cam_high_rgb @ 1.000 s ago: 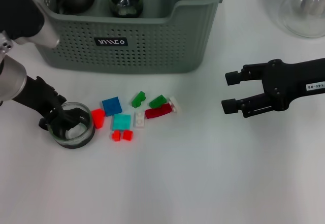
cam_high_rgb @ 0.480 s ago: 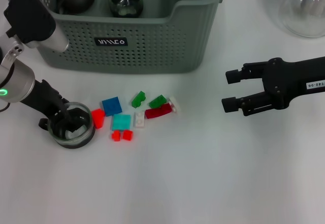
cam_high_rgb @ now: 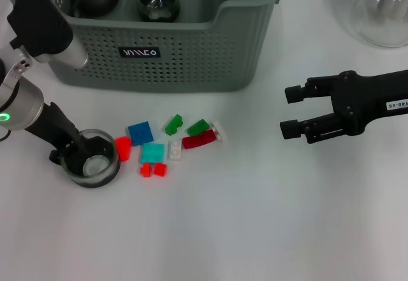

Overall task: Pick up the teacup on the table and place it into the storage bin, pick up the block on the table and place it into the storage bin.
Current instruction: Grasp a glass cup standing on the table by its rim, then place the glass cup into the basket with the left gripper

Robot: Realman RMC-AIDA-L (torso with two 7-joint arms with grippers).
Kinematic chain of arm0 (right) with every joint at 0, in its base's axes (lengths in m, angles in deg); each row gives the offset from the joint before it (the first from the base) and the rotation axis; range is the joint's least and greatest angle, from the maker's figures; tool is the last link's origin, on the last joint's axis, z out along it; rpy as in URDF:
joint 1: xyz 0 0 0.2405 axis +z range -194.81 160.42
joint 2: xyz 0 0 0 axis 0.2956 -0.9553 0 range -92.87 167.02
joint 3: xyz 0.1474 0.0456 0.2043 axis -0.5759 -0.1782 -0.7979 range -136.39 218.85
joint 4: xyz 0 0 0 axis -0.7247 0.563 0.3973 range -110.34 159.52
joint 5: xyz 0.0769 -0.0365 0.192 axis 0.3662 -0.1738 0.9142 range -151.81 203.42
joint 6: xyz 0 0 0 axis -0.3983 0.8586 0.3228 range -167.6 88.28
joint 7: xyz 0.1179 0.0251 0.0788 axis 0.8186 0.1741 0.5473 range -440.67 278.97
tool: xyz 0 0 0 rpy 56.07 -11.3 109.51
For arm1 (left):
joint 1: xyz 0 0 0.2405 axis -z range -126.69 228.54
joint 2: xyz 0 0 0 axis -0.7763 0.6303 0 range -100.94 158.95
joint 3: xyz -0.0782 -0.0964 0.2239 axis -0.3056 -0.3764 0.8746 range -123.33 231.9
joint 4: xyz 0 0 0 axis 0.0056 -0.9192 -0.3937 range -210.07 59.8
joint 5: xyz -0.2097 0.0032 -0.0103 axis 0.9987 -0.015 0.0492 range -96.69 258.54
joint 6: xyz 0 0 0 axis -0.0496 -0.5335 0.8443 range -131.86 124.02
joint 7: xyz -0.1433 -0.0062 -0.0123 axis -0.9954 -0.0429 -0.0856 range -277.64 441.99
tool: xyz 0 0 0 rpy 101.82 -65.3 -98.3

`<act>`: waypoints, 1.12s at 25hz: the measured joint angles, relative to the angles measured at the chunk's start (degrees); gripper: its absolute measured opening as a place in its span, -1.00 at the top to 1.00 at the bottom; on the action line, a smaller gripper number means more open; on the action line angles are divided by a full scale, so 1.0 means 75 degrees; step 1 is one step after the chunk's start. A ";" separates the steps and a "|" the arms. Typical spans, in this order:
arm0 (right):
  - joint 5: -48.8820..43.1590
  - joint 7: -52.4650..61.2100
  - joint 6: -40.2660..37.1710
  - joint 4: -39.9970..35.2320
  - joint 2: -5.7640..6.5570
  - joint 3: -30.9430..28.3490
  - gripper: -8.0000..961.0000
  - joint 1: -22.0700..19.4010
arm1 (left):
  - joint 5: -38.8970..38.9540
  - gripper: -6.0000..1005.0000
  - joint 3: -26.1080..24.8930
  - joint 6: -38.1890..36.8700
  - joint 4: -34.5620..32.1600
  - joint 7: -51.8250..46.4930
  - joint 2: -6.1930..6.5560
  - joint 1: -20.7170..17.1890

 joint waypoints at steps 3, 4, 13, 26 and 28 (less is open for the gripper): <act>0.0003 0.0000 0.0000 0.0000 0.0006 0.0000 -0.92 0.0000 | 0.0001 0.37 -0.0001 -0.0030 -0.0019 0.0000 -0.0002 0.0001; 0.0003 0.0000 0.0000 0.0000 0.0006 0.0000 -0.92 0.0000 | 0.0005 0.47 -0.0003 -0.0042 -0.0036 -0.0001 -0.0002 0.0001; 0.0003 0.0000 0.0000 -0.0008 0.0020 -0.0004 -0.92 -0.0018 | 0.0552 0.91 -0.0485 -0.0766 -0.0915 0.0057 -0.0005 -0.0184; -0.0019 0.0035 -0.0003 0.0000 0.0138 -0.0094 -0.92 -0.0051 | 0.5019 0.91 -0.2988 -0.3720 -0.1711 0.0123 0.0128 0.0514; -0.0019 0.0092 0.0000 0.0000 0.0138 -0.0097 -0.92 -0.0055 | 0.5331 0.91 -0.3051 -0.3417 -0.1755 -0.0069 0.0131 0.0836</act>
